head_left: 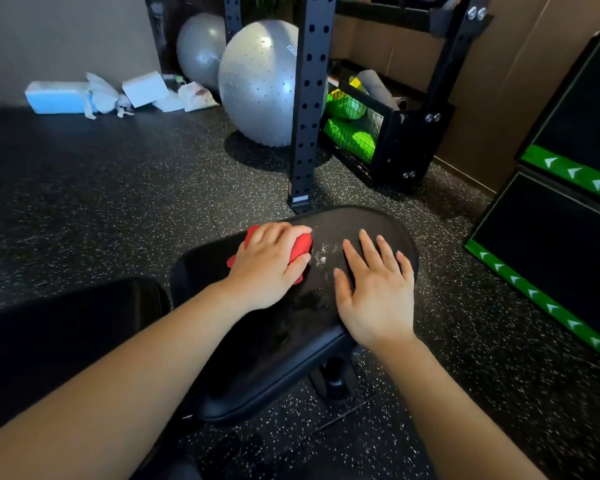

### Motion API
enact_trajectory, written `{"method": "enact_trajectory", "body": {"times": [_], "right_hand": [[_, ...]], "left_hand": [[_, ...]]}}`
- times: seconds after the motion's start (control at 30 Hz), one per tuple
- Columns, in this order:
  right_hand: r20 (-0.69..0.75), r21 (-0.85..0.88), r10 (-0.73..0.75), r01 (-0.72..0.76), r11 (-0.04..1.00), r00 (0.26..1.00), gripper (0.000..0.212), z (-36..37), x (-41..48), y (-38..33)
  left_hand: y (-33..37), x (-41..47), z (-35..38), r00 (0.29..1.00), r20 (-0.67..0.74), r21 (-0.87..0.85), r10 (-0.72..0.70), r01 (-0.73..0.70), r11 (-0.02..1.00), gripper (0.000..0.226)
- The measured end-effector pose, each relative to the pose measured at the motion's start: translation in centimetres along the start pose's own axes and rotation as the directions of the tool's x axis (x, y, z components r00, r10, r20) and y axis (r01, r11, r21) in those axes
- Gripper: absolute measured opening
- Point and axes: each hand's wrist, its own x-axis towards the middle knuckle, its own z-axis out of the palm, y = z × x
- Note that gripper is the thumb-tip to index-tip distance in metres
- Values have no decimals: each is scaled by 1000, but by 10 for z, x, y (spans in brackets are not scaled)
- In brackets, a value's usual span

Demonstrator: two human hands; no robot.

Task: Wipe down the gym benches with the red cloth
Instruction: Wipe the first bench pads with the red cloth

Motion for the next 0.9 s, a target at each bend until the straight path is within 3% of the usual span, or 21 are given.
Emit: {"method": "enact_trajectory", "body": {"times": [0.13,0.27,0.5,0.77,0.9], "right_hand": [[77,30,54,-57,998,996,61,-8,8,15],[51,129,157,-162,978,986,62,-8,20,25],[19,174,162,-162,971,987,61,-4,21,24],[66,177,174,-183,967,983,64,-9,19,21],[112,148,173,-189,971,979,57,-12,14,18]], "left_hand": [[3,23,1,1000,6,0,15,-15,1000,45],[9,58,6,999,-13,-10,39,-40,999,45],[30,110,15,994,-16,-40,105,-105,994,43],[32,107,9,995,45,-110,84,-79,991,38],[26,75,6,989,-6,-87,148,-148,985,39]]}}
